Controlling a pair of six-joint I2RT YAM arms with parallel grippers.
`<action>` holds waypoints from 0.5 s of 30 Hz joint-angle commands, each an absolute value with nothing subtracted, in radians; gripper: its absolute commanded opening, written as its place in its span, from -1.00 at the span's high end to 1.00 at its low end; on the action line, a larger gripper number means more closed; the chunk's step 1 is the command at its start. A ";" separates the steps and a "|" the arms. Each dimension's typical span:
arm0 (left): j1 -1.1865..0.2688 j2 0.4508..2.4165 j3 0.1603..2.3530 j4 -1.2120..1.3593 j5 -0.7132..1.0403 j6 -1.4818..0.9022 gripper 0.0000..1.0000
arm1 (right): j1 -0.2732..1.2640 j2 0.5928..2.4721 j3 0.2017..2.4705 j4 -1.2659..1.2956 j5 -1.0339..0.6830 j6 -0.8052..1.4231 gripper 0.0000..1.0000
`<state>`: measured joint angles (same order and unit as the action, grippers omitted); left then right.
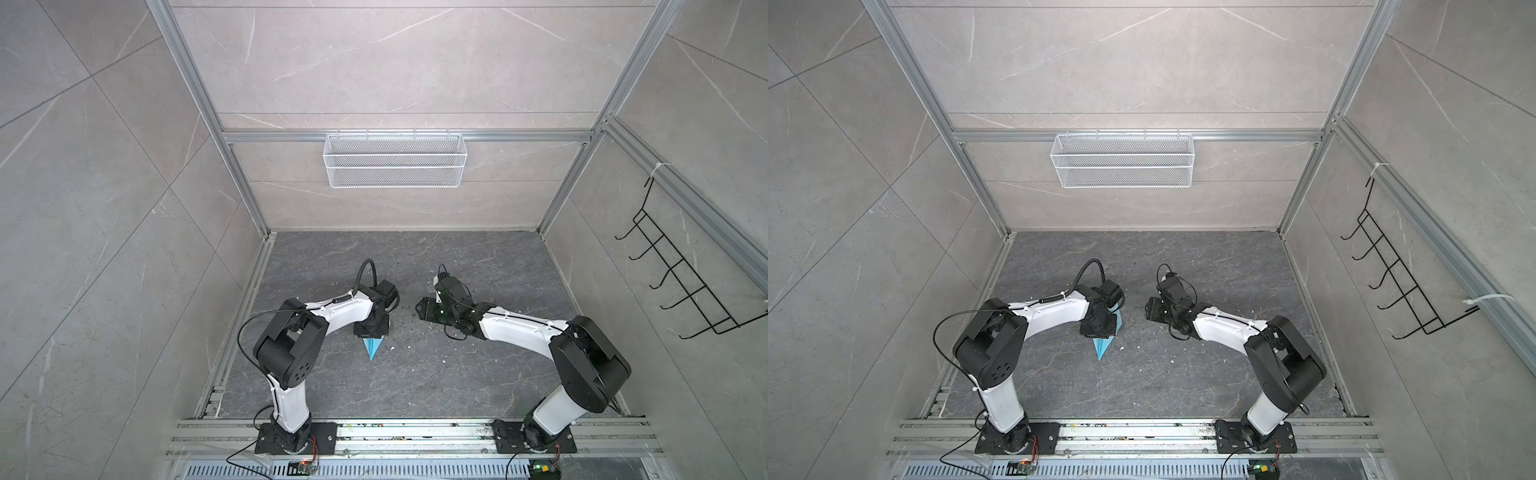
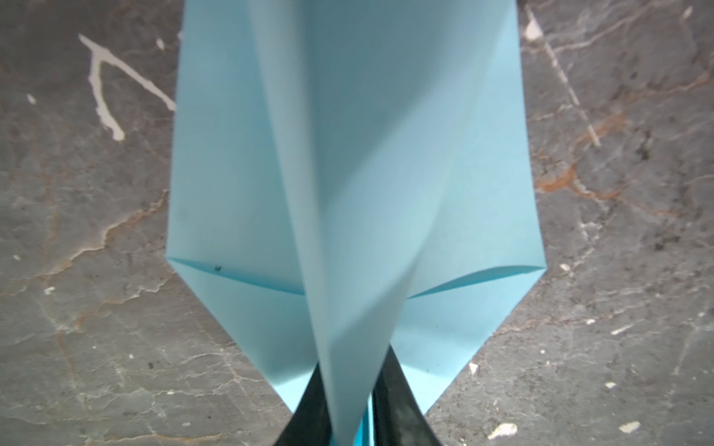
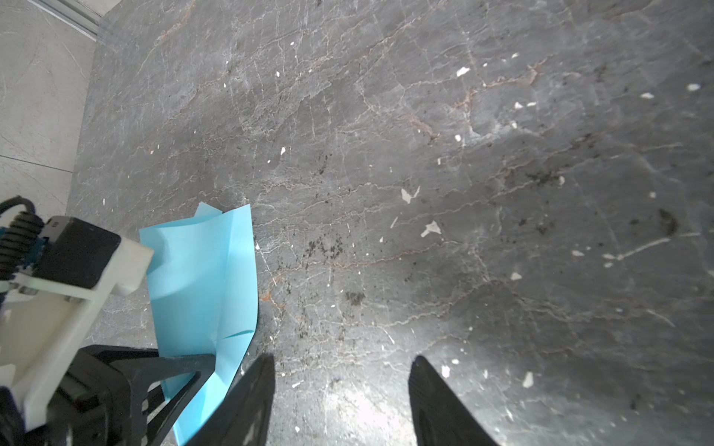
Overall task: Fold a paper plane with a square sheet of paper (pick it up from the middle)
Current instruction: 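Hold the plane with the left gripper while the right gripper opens and withdraws, then lower the blue plane onto the table and open the left gripper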
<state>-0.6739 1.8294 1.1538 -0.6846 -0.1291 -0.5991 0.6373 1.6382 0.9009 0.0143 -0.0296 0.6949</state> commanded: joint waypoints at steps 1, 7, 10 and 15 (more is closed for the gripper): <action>-0.681 1.842 1.171 -0.716 -0.126 -0.613 0.58 | 0.634 1.636 0.905 -0.003 -0.029 0.693 -0.17; -0.697 1.856 1.197 -0.737 -0.152 -0.618 0.71 | 0.634 1.639 0.908 -0.007 -0.033 0.697 -0.16; -0.703 1.838 1.232 -0.753 -0.189 -0.617 0.85 | 0.635 1.622 0.907 -0.018 -0.017 0.692 -0.15; -0.704 1.832 1.304 -0.738 -0.224 -0.618 1.00 | 0.634 1.576 0.897 -0.054 0.046 0.684 -0.13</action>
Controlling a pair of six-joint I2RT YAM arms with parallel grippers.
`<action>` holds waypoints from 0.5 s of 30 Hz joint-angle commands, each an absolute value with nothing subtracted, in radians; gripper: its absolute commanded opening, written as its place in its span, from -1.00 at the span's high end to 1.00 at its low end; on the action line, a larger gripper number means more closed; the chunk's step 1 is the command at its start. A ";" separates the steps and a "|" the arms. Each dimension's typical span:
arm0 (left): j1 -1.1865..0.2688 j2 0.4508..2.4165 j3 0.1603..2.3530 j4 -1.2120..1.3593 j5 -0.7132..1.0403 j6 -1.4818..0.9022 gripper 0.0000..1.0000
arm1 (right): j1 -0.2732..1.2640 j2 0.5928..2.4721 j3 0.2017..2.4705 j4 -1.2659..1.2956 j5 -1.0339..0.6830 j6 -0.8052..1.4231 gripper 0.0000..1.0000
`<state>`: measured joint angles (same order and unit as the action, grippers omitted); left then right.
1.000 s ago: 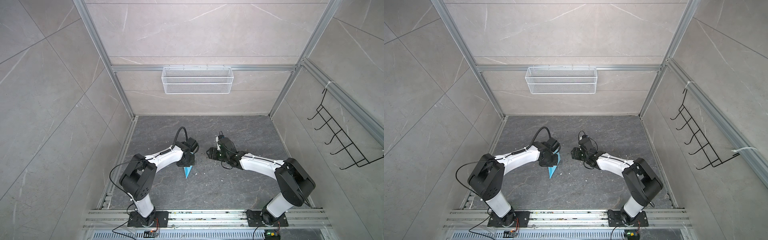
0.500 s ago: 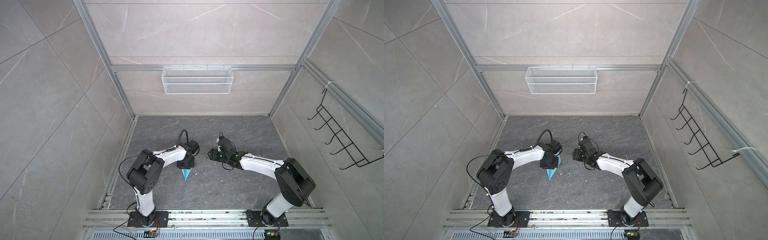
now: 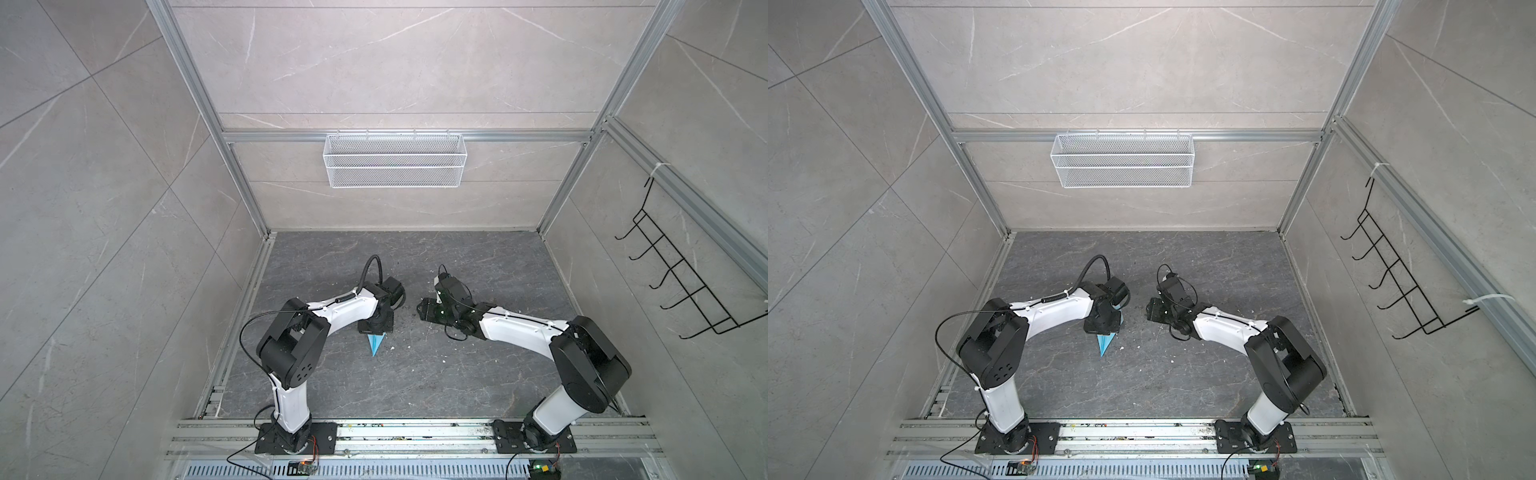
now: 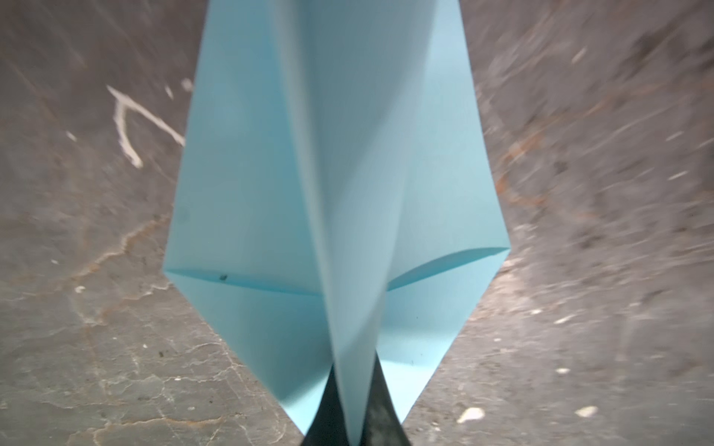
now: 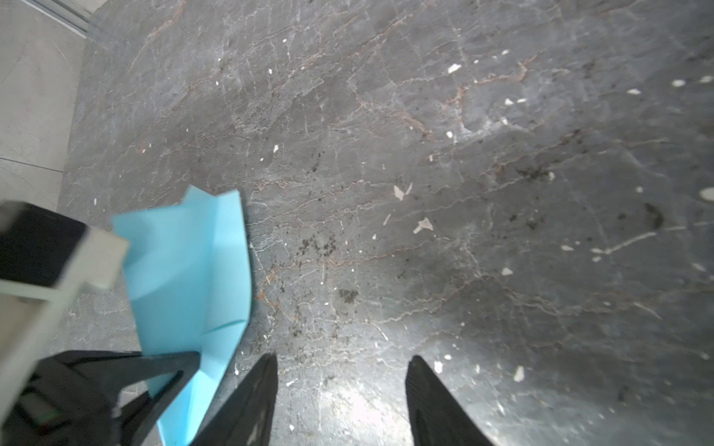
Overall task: Fold a paper plane with a square sheet of paper (pick it up from the middle)
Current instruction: 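Lower the blue plane onto the table and open the left gripper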
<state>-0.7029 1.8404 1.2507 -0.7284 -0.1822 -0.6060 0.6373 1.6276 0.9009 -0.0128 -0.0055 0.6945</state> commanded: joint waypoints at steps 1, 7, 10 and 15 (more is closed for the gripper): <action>-0.704 1.843 1.321 -0.728 -0.225 -0.623 1.00 | 0.635 1.563 0.890 -0.063 0.066 0.684 -0.13; -0.704 1.985 1.486 -0.746 -0.219 -0.623 1.00 | 0.630 1.493 0.845 -0.110 0.156 0.670 -0.16; -0.704 2.050 1.567 -0.767 -0.218 -0.624 1.00 | 0.627 1.459 0.819 -0.125 0.172 0.660 -0.18; -0.703 2.141 1.675 -0.792 -0.209 -0.625 0.97 | 0.625 1.409 0.778 -0.138 0.189 0.651 -0.27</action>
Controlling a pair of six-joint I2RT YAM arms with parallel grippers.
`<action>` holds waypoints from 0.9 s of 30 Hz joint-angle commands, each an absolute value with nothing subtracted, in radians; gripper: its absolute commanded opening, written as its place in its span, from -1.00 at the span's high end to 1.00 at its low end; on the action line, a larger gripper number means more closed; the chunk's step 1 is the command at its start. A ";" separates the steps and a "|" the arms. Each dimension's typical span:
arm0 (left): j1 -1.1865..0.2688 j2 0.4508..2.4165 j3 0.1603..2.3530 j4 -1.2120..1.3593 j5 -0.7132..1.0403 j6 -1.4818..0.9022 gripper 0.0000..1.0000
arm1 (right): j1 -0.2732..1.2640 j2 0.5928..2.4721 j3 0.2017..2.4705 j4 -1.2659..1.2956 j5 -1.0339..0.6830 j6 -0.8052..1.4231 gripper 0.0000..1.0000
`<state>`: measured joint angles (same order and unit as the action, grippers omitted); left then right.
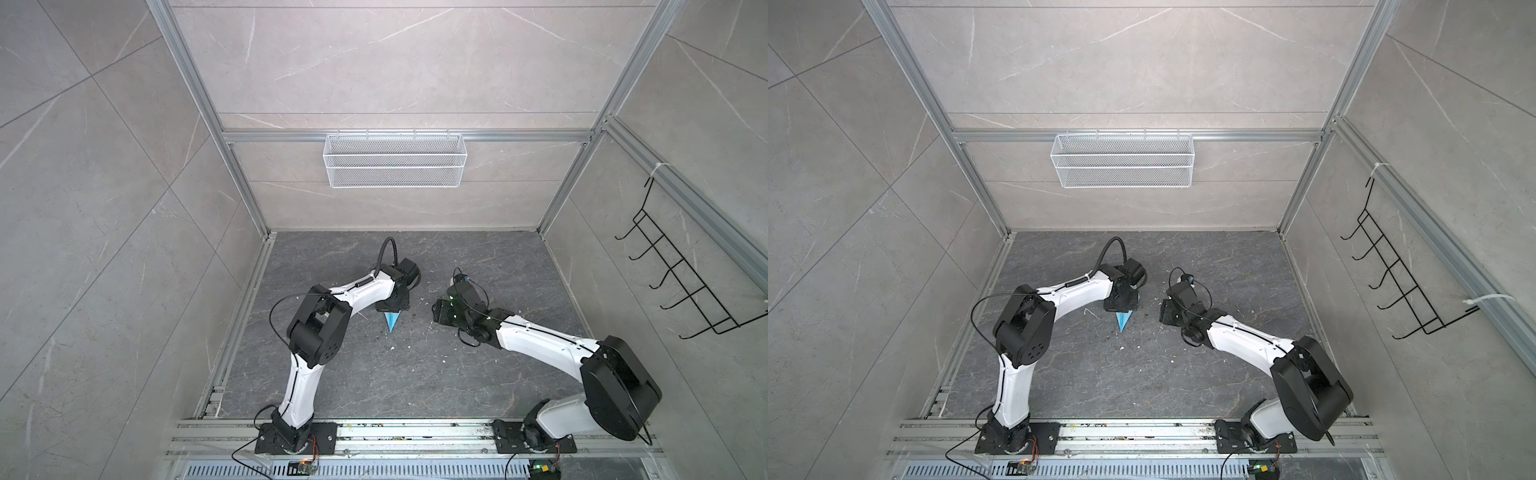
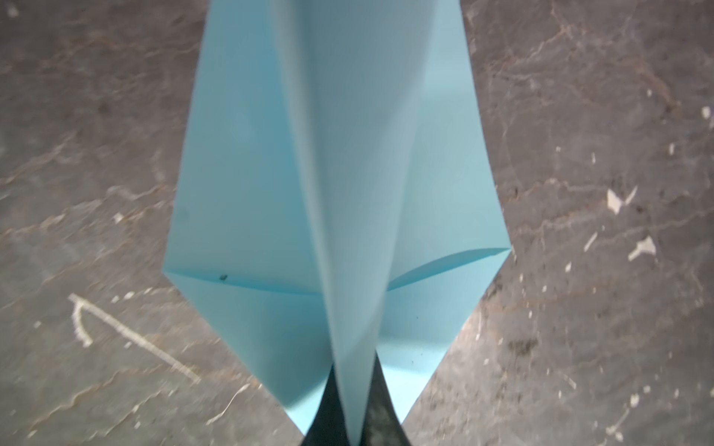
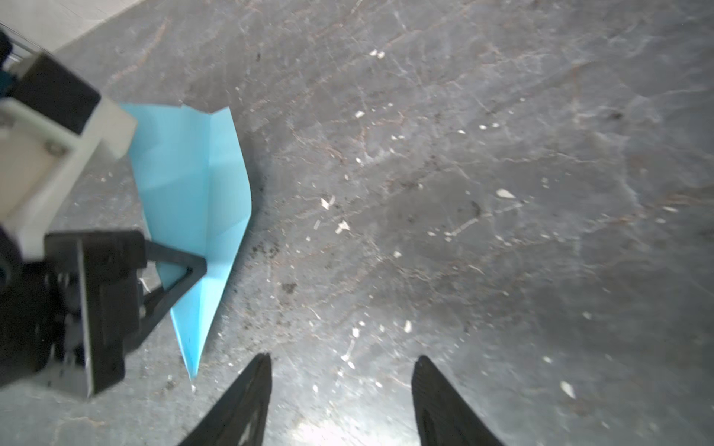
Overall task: Fold a paper plane with a square sheet of paper (pick it up from the middle)
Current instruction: 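Lower the blue plane onto the table and open the left gripper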
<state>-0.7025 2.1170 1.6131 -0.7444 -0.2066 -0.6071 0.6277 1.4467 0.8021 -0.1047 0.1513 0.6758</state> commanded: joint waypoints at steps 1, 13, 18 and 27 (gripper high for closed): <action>-0.703 2.158 1.698 -0.802 -0.209 -0.624 0.95 | 0.624 1.399 0.769 -0.137 0.189 0.649 -0.30; -0.698 2.280 1.819 -0.847 -0.190 -0.628 0.76 | 0.624 1.365 0.735 -0.146 0.193 0.637 -0.43; -0.698 2.287 1.819 -0.855 -0.179 -0.633 0.63 | 0.624 1.364 0.736 -0.147 0.190 0.642 -0.46; -0.691 2.211 1.841 -0.869 -0.146 -0.615 0.41 | 0.620 1.326 0.814 -0.200 0.232 0.605 -0.52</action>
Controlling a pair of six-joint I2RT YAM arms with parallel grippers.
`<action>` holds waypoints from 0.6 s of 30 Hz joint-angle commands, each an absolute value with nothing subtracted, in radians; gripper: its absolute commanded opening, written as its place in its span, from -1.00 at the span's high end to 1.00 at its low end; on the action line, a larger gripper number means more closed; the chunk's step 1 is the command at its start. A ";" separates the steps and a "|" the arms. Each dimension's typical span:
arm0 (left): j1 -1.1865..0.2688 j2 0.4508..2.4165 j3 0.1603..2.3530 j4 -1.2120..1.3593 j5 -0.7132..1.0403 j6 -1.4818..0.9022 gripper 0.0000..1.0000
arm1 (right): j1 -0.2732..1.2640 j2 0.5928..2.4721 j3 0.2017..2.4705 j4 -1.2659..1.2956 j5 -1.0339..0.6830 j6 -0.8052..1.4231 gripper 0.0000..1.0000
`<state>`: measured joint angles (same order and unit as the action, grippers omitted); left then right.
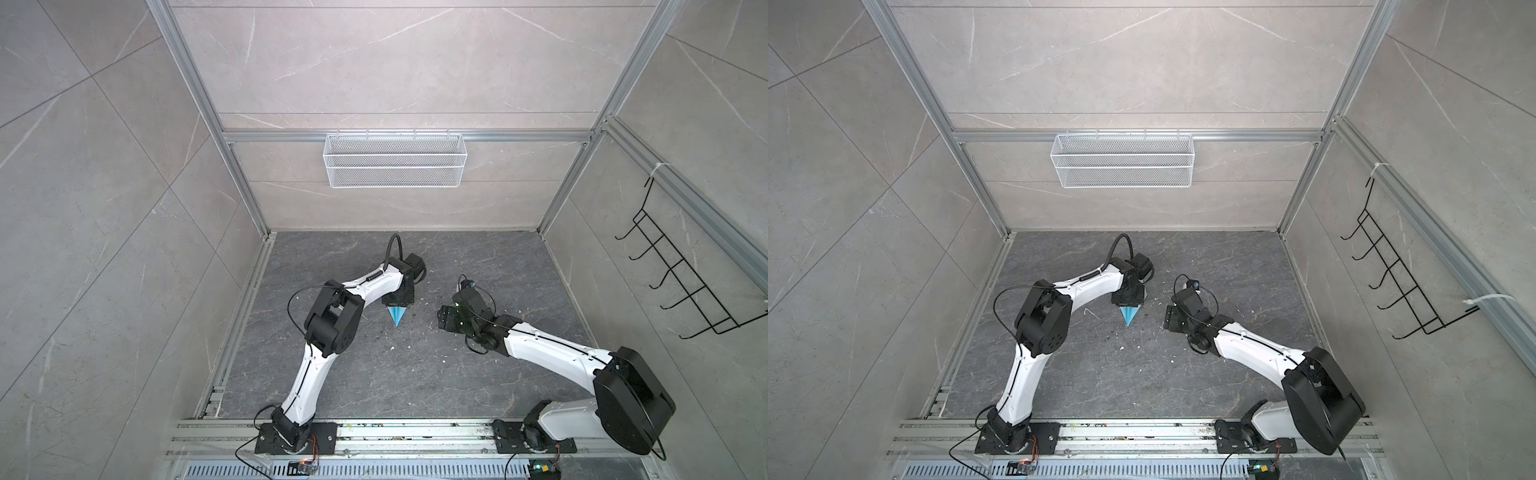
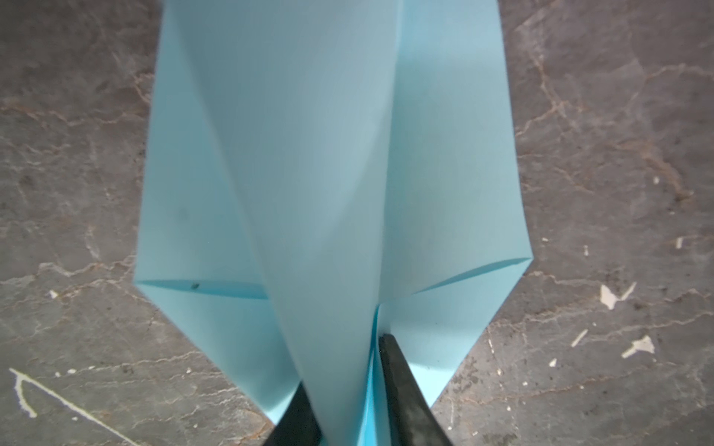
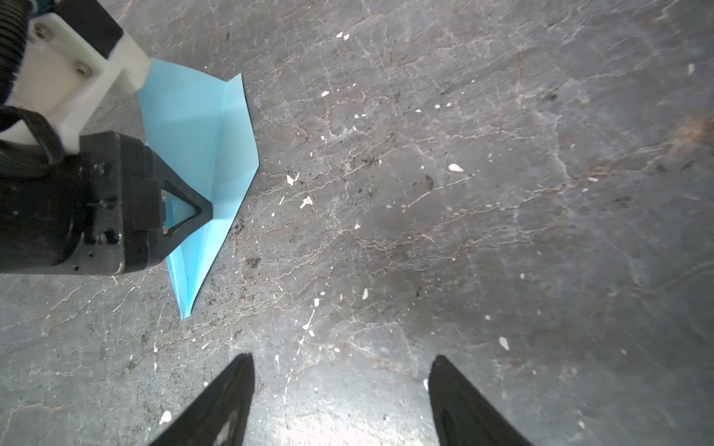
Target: Fold a paper plane with a square sheet of paper (pick it up from the middle)
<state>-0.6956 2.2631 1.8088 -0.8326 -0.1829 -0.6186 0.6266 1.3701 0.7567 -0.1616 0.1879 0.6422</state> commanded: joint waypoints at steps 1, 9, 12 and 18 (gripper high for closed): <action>-0.691 2.186 1.846 -0.873 -0.144 -0.607 0.32 | 0.620 1.319 0.832 -0.212 0.243 0.592 -0.53; -0.658 1.899 1.740 -0.813 -0.149 -0.559 -0.42 | 0.582 1.256 0.994 -0.286 0.345 0.477 -0.83; -0.626 1.776 1.659 -0.771 -0.175 -0.542 -0.50 | 0.569 1.240 1.034 -0.301 0.413 0.423 -0.96; -0.527 1.505 1.410 -0.616 -0.412 -0.509 -0.72 | 0.536 1.170 1.011 -0.240 0.652 0.315 -0.98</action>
